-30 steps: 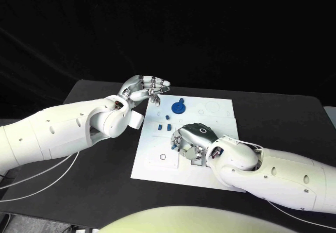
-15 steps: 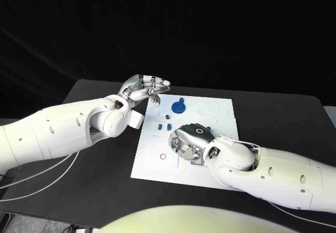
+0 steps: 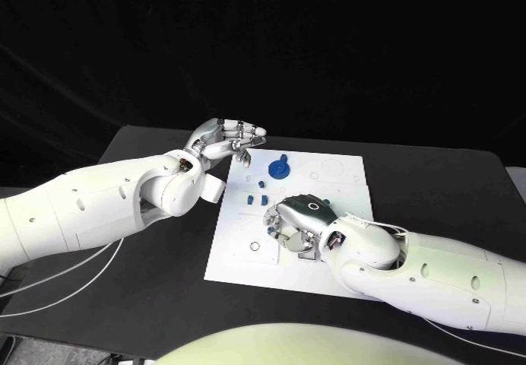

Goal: Assemble the parts on the task board

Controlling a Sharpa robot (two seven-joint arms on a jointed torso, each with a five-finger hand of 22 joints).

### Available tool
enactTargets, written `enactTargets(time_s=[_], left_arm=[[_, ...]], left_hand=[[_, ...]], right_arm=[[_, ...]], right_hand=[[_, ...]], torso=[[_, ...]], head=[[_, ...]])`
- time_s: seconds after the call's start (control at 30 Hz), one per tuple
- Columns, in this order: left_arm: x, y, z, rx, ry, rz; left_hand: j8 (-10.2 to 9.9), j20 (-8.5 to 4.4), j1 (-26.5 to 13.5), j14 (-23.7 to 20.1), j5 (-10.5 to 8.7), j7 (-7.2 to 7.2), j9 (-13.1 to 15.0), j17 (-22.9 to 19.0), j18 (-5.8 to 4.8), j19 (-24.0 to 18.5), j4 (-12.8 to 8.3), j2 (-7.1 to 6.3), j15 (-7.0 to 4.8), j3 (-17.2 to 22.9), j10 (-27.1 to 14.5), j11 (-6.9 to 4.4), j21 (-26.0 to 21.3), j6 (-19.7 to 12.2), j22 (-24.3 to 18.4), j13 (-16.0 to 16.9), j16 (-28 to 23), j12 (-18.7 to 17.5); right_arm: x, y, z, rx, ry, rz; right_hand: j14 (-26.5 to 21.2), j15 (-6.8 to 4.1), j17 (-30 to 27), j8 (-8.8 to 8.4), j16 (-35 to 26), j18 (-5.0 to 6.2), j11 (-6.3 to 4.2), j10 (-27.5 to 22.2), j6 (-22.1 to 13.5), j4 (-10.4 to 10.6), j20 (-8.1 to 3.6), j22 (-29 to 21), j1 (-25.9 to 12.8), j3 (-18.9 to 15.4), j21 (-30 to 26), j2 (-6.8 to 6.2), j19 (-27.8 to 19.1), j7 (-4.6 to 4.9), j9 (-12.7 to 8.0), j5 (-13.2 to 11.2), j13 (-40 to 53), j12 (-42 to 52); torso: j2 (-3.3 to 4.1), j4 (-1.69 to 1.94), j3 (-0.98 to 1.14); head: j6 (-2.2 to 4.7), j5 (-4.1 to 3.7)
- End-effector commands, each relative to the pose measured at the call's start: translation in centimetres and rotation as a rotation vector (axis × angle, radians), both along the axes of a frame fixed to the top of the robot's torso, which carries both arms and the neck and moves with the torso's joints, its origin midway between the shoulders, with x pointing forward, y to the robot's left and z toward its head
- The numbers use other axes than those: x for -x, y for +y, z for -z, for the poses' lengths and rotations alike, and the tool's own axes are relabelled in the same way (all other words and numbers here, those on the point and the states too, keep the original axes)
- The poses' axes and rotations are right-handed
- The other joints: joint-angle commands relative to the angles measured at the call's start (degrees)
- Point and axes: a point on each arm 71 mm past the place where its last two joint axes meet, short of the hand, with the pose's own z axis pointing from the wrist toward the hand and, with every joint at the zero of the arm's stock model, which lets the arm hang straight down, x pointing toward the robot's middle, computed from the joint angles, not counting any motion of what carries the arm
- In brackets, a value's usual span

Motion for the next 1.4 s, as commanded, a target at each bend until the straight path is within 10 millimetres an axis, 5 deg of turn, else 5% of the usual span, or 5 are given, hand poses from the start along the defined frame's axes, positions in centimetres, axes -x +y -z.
enactTargets(time_s=[0.03, 0.37, 0.7, 0.8, 1.4], left_arm=[[0.1, -0.2, -0.1, 0.004, -0.004, 0.022], [0.1, -0.1, -0.1, 0.003, -0.003, 0.02], [0.1, 0.1, -0.1, 0.002, -0.003, 0.018], [0.2, 0.1, -0.1, 0.002, -0.003, 0.019], [0.2, 0.1, -0.1, 0.003, -0.004, 0.021]], left_hand=[[0.35, 0.06, -0.11, -0.31, 0.18, 0.11, 0.08, -0.05, 0.91, -0.27, -0.28, 0.47, -0.04, -0.18, -0.35, -0.15, -0.2, 0.06, -0.08, -0.05, -0.27, 0.39], [0.36, 0.07, -0.11, -0.35, 0.17, 0.11, 0.09, -0.07, 0.91, -0.28, -0.3, 0.46, -0.03, -0.2, -0.44, -0.13, -0.22, 0.02, -0.09, -0.07, -0.26, 0.4], [0.36, 0.07, -0.11, -0.35, 0.17, 0.11, 0.09, -0.07, 0.91, -0.28, -0.3, 0.46, -0.03, -0.2, -0.44, -0.13, -0.22, 0.02, -0.09, -0.07, -0.26, 0.4], [0.36, 0.07, -0.11, -0.35, 0.17, 0.11, 0.09, -0.07, 0.91, -0.28, -0.3, 0.46, -0.03, -0.2, -0.44, -0.13, -0.22, 0.02, -0.09, -0.07, -0.26, 0.4], [0.36, 0.07, -0.11, -0.35, 0.17, 0.11, 0.09, -0.07, 0.91, -0.28, -0.3, 0.46, -0.03, -0.2, -0.44, -0.13, -0.22, 0.02, -0.09, -0.07, -0.26, 0.4]], right_arm=[[0.1, -0.5, -0.1, -0.01, -0.02, 0.02], [0.7, -2.8, -2.0, -0.069, -0.051, 0.054], [-1.0, -7.9, -6.1, -0.043, -0.077, 0.137], [-2.0, -9.2, -6.7, 0.001, -0.08, 0.154], [-4.0, -11.1, -5.2, 0.148, -0.029, 0.171]], right_hand=[[2.83, 0.32, 1.62, -0.35, -0.35, -0.53, 0.0, -0.33, -0.37, -0.05, 0.37, 7.46, -0.07, 0.21, -0.2, -0.56, 0.24, -0.01, -0.06, -0.39, 0.31, 0.35], [2.77, 0.32, 1.39, -0.2, -0.47, -0.51, -0.05, -0.26, 0.17, -0.06, 0.47, 7.51, -0.3, 0.18, -0.16, -0.85, 0.28, -0.11, 0.03, -0.26, 0.2, 0.47], [2.72, 0.34, 1.23, -1.16, -0.53, 0.05, -0.1, -2.5, -0.59, 0.7, 0.64, 6.16, -1.89, -1.25, -2.73, -2.83, -0.76, -0.73, -0.26, -1.66, -0.88, -0.36], [2.54, 0.32, 0.69, -1.62, -0.85, 0.31, -0.08, -3.78, -1.0, 1.22, 0.67, 5.45, -2.24, -3.75, -4.14, -3.25, -1.31, -0.92, -0.33, 0.57, -1.51, -0.53], [2.48, 0.31, 0.62, -1.94, -0.87, 0.46, -0.15, -4.3, -0.74, 1.83, 0.64, 5.03, -0.71, -7.58, -5.06, -2.2, -1.53, -1.19, -0.37, 0.62, -2.26, 0.07]], torso=[[0.03, 0.06, 0.06], [-0.03, -0.07, -0.03], [-0.05, -0.19, -0.08], [-0.1, -0.16, -0.14], [0.0, -0.06, -0.05]], head=[[0.09, -0.06], [0.37, -0.39], [1.06, -1.62], [1.19, -1.96], [1.36, -2.26]])
